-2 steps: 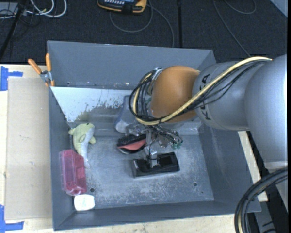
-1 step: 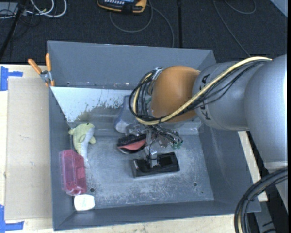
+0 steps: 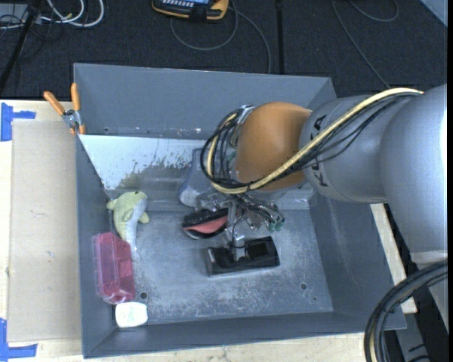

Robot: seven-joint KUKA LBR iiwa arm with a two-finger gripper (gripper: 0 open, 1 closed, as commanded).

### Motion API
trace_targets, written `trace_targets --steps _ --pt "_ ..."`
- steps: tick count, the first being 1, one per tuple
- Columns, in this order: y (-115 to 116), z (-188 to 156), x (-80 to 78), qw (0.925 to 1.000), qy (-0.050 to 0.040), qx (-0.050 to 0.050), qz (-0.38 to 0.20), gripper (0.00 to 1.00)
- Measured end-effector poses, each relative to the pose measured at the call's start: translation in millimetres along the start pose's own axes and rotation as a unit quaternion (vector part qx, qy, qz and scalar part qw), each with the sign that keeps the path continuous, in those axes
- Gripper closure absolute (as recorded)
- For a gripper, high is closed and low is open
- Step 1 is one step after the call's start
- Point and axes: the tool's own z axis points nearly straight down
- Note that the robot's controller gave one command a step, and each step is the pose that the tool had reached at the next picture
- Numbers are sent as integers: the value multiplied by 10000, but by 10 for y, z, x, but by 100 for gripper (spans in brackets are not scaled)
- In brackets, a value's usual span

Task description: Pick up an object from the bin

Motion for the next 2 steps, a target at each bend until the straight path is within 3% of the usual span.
trace_targets --steps 2 --pt "0 0 0 10000 0 1 5 100"
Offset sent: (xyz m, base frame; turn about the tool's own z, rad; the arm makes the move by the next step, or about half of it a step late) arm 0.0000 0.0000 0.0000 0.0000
